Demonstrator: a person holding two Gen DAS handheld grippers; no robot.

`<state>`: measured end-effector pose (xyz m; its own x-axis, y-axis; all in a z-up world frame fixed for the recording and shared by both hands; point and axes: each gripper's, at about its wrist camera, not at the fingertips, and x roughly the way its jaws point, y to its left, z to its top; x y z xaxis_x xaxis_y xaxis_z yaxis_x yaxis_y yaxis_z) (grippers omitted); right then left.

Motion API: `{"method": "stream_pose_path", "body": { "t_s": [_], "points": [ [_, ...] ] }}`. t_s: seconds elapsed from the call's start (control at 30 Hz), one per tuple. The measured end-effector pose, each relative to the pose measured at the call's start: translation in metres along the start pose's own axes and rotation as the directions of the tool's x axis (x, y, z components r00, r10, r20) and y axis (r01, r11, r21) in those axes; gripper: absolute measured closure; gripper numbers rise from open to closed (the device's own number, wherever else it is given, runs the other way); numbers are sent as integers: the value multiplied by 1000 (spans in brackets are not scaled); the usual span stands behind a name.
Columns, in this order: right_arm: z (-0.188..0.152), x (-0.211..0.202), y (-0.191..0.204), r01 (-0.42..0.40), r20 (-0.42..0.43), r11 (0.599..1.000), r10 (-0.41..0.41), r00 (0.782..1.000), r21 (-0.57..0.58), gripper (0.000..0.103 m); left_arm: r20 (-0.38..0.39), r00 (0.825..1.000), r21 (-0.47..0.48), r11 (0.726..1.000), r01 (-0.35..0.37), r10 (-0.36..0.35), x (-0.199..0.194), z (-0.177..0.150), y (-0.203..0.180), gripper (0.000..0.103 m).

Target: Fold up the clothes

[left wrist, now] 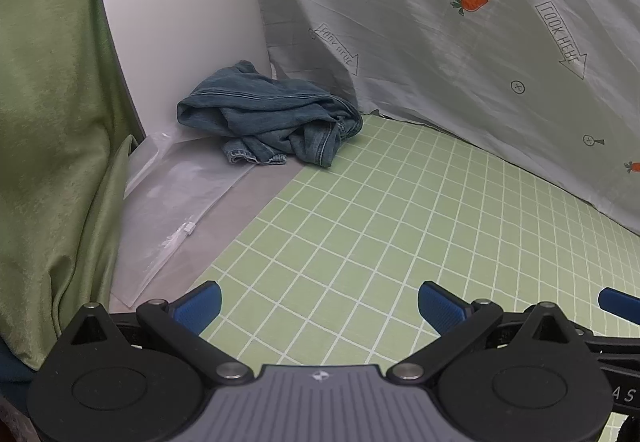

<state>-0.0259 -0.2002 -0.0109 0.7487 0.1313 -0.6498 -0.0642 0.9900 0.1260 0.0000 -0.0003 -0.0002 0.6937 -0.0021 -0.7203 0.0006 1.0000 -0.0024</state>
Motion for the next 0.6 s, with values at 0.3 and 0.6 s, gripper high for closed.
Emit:
{"method": "stream_pose_path", "body": {
  "t_s": [0.3, 0.6],
  "points": [
    [-3, 1, -1, 6, 1, 1000, -6, 1000, 5, 0, -6, 1000, -3, 1000, -2, 2, 2, -2, -3, 0],
    [-2, 3, 2, 11, 1, 1000, -11, 1000, 5, 0, -13, 1000, -4, 1000, -4, 4, 3, -3, -6, 0]
  ]
}}
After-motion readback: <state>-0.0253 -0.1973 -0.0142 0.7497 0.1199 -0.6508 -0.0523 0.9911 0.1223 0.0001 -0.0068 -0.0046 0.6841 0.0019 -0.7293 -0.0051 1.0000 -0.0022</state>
